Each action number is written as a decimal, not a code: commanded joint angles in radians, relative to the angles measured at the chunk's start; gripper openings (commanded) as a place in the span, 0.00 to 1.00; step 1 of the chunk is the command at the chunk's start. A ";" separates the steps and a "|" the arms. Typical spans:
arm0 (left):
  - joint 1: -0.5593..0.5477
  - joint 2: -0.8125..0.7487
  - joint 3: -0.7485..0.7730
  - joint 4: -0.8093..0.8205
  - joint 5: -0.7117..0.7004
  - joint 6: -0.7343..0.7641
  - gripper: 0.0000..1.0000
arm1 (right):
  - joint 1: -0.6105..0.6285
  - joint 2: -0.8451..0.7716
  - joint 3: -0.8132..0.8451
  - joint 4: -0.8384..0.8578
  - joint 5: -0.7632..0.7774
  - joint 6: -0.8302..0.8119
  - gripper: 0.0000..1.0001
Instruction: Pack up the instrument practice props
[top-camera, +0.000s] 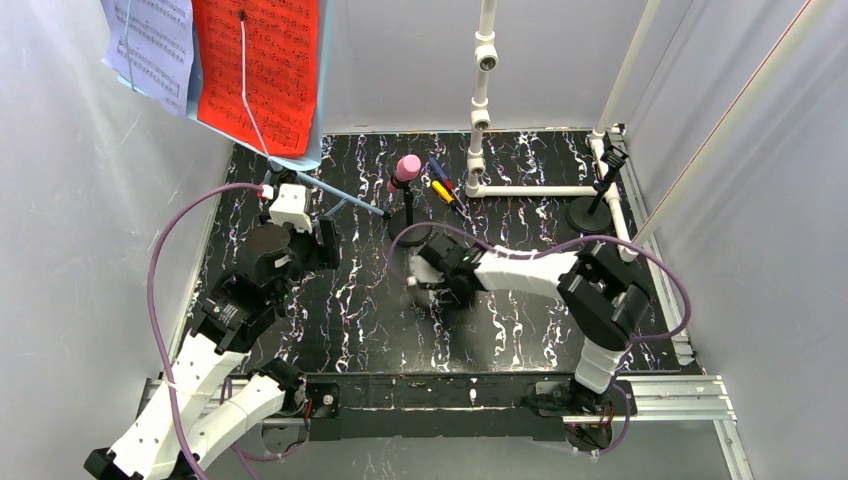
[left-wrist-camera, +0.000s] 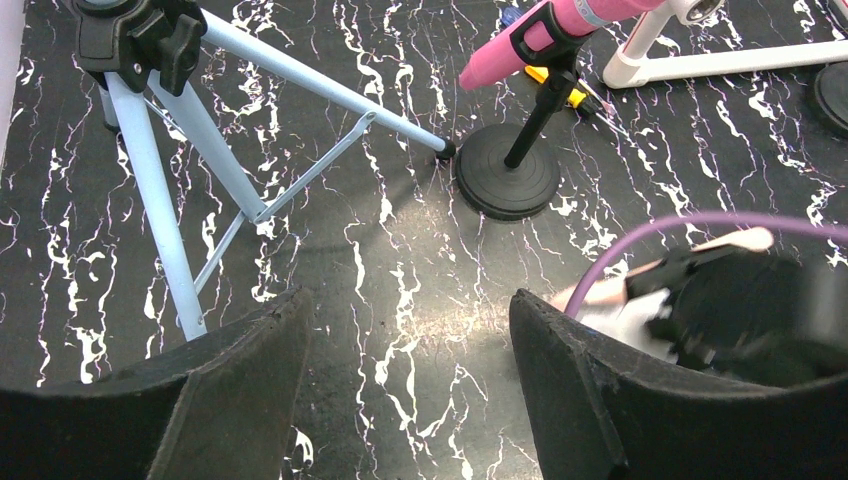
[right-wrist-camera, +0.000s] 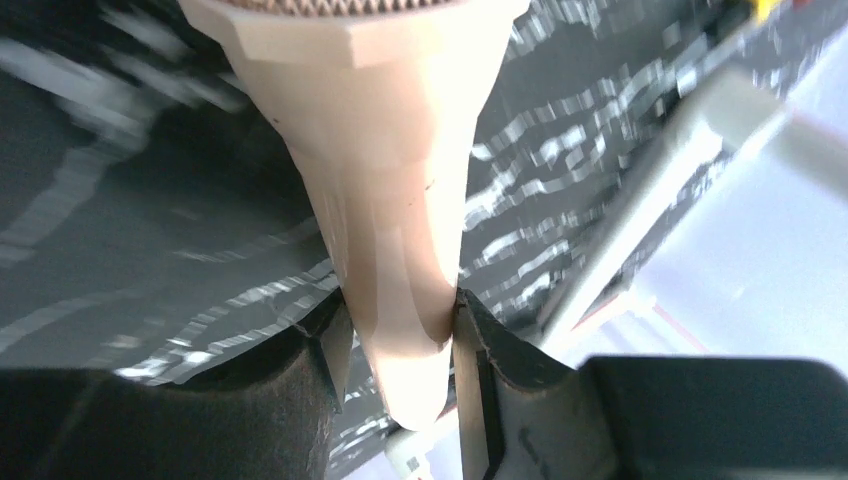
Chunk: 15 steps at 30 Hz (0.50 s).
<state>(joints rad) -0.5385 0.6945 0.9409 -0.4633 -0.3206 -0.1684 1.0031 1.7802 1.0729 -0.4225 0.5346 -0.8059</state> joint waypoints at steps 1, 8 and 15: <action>0.006 -0.010 -0.004 0.014 0.012 0.000 0.70 | -0.107 -0.095 -0.036 0.103 0.106 -0.064 0.19; 0.006 -0.013 -0.007 0.016 0.020 -0.002 0.70 | -0.280 -0.069 -0.058 0.197 0.146 -0.126 0.15; 0.006 -0.020 -0.007 0.020 0.042 -0.009 0.70 | -0.424 -0.007 -0.039 0.273 0.125 -0.165 0.17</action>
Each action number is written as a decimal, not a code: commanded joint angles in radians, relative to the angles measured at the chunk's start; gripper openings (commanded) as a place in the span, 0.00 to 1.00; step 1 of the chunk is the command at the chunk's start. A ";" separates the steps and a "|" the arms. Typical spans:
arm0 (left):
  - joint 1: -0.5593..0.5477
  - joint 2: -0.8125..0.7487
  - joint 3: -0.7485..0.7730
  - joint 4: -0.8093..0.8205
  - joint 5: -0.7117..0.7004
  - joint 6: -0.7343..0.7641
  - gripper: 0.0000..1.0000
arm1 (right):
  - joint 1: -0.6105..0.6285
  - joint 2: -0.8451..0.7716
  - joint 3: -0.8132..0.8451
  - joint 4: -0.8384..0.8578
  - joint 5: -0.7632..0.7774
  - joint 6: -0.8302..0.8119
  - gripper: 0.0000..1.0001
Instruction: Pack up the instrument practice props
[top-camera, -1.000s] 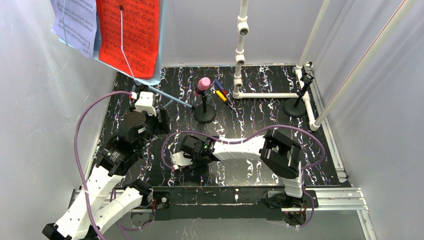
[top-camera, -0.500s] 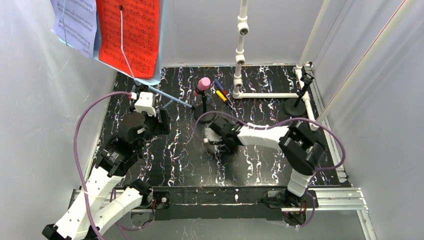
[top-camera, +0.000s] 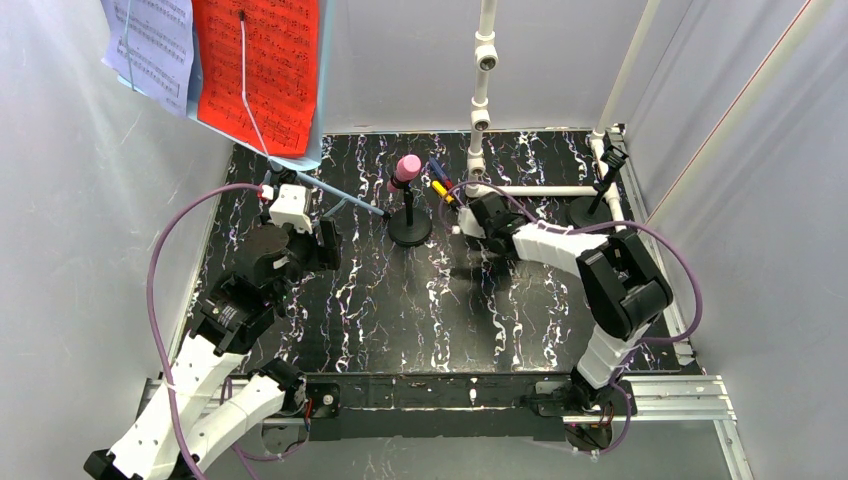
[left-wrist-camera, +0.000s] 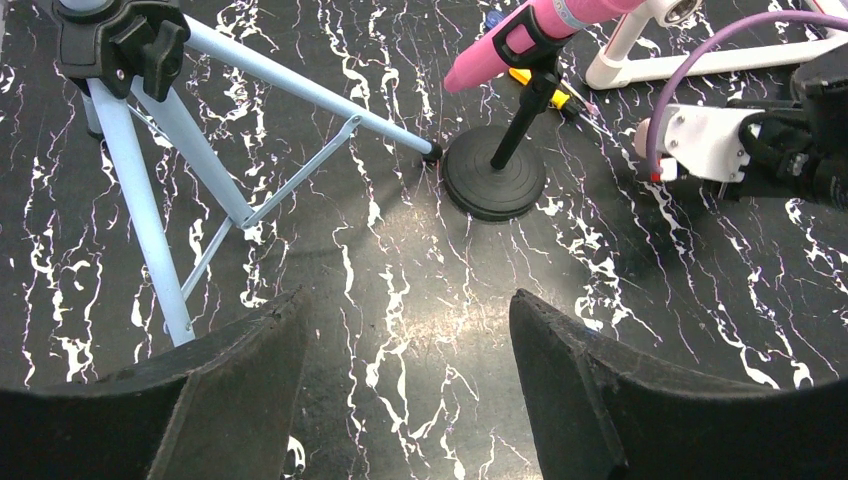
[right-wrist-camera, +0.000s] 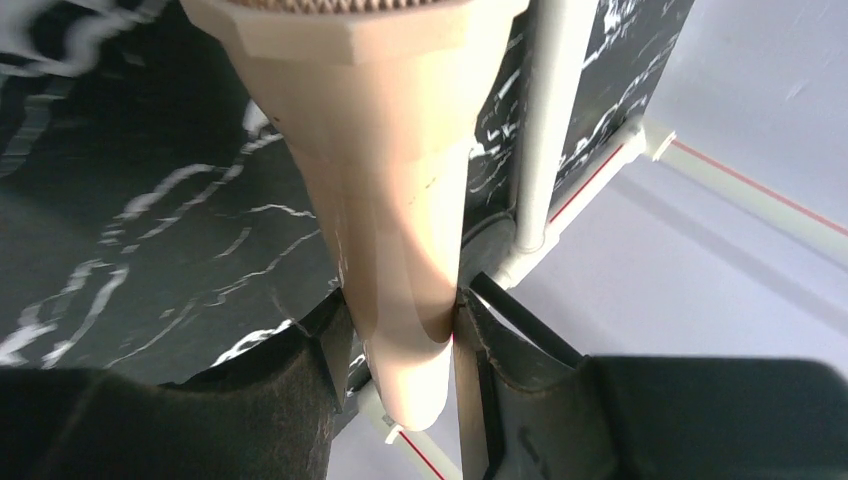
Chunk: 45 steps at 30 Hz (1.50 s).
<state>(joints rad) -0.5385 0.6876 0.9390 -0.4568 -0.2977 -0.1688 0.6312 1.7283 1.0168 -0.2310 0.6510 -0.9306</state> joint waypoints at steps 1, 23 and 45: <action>0.006 -0.014 -0.006 0.014 0.021 -0.009 0.70 | -0.061 0.065 0.025 0.086 0.013 -0.047 0.17; 0.006 -0.009 -0.006 0.016 0.040 -0.011 0.70 | -0.163 0.319 0.202 0.301 0.105 -0.226 0.98; 0.012 0.017 -0.003 0.015 0.107 -0.006 0.70 | -0.102 -0.034 0.063 0.236 0.060 0.084 0.99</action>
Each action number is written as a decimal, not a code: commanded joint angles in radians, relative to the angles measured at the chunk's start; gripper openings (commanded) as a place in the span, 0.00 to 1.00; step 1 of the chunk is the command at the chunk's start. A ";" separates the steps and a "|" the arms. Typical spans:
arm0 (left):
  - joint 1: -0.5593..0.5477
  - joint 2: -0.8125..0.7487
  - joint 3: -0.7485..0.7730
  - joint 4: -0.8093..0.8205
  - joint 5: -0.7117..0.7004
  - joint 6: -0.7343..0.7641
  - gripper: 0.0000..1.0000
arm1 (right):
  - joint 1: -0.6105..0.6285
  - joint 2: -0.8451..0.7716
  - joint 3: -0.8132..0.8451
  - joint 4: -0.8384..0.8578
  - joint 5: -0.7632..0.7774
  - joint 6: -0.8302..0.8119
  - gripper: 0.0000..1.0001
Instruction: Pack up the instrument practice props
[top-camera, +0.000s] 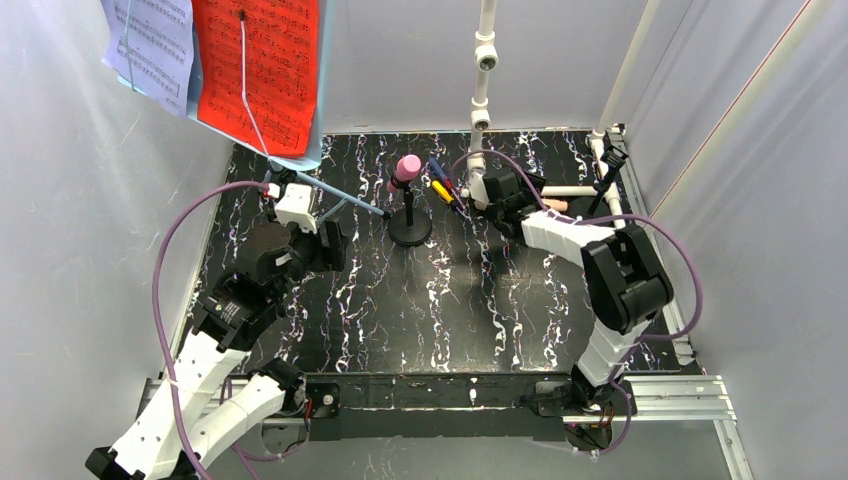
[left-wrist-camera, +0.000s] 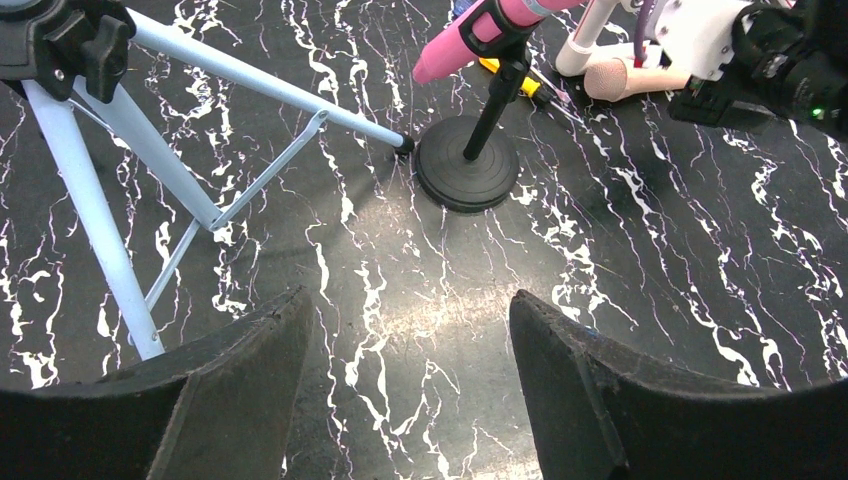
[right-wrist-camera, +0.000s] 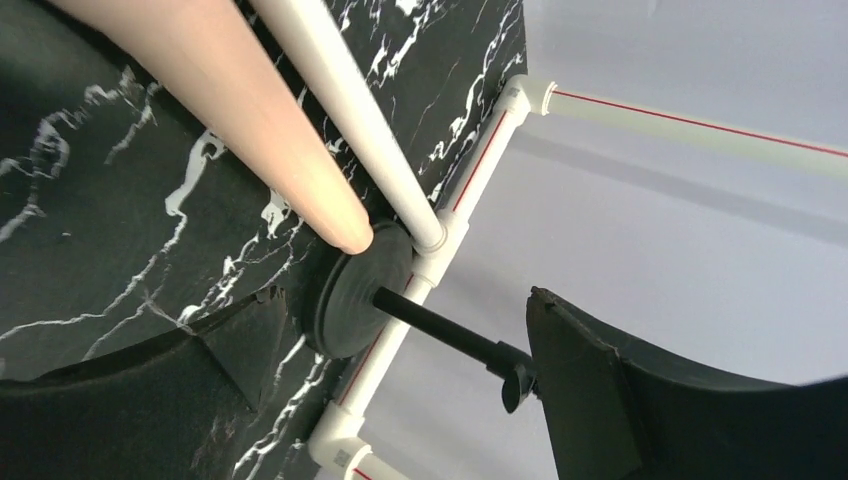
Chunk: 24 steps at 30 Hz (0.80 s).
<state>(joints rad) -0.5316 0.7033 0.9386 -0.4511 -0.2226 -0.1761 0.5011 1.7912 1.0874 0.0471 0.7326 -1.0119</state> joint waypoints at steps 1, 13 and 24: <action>0.006 0.004 -0.003 0.010 0.036 0.002 0.70 | 0.034 -0.120 -0.004 -0.081 -0.047 0.215 0.99; 0.005 0.019 -0.001 0.017 0.102 0.011 0.71 | 0.143 -0.511 -0.106 -0.032 -0.469 0.728 0.99; 0.005 0.011 0.003 0.009 0.117 0.019 0.76 | 0.350 -0.463 -0.054 0.289 -0.476 0.868 0.99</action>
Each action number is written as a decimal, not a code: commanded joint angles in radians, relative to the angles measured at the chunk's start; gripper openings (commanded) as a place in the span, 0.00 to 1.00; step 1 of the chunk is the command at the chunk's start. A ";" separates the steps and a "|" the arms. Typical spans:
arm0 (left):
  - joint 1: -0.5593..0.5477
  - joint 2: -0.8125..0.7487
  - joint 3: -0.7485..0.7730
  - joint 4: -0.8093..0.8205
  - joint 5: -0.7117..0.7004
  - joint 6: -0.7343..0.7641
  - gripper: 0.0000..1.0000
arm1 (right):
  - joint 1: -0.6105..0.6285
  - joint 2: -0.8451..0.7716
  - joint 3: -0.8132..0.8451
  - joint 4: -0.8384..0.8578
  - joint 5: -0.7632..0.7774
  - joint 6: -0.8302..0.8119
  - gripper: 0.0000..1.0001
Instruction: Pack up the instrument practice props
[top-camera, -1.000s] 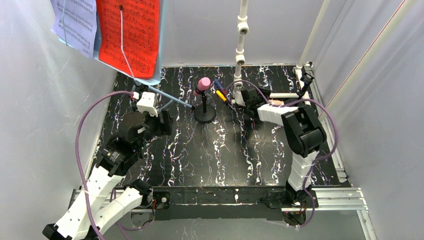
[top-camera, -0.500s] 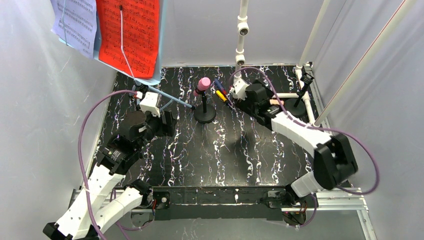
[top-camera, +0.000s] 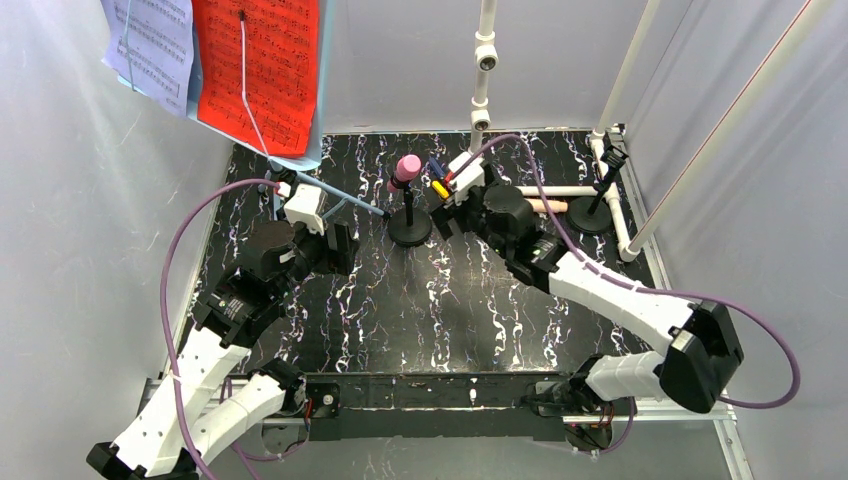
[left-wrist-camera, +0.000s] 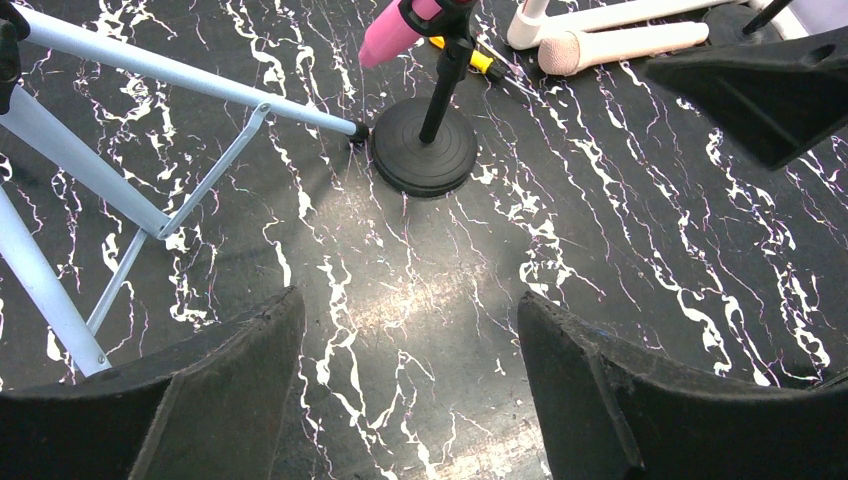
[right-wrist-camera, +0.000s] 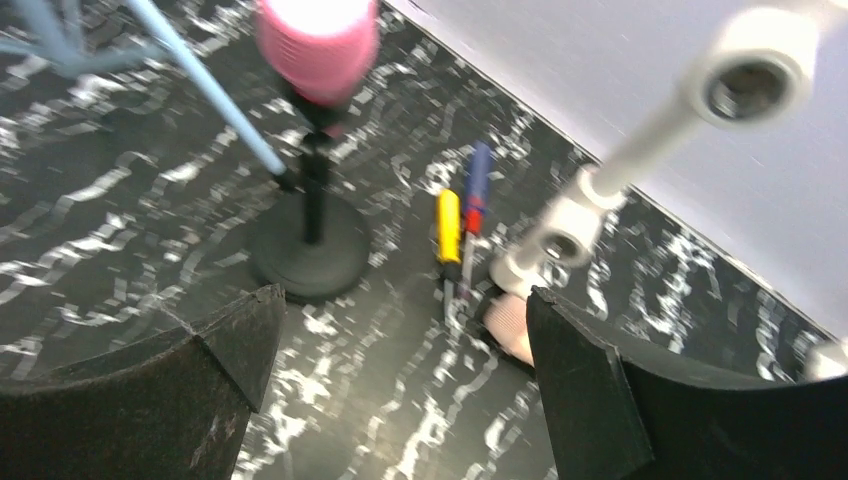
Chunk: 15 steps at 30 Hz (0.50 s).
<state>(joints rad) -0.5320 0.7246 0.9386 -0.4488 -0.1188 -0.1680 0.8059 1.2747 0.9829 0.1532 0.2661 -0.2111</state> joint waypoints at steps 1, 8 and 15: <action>0.007 -0.011 0.003 0.007 0.014 0.011 0.76 | 0.059 0.077 0.069 0.201 -0.002 0.063 0.99; 0.007 -0.009 0.003 0.007 0.016 0.006 0.80 | 0.102 0.232 0.156 0.384 0.087 0.023 0.98; 0.007 -0.010 0.004 0.008 0.022 0.005 0.91 | 0.102 0.385 0.239 0.527 0.185 0.002 0.94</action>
<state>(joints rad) -0.5316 0.7242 0.9386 -0.4492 -0.1123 -0.1677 0.9081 1.6051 1.1442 0.5056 0.3676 -0.1913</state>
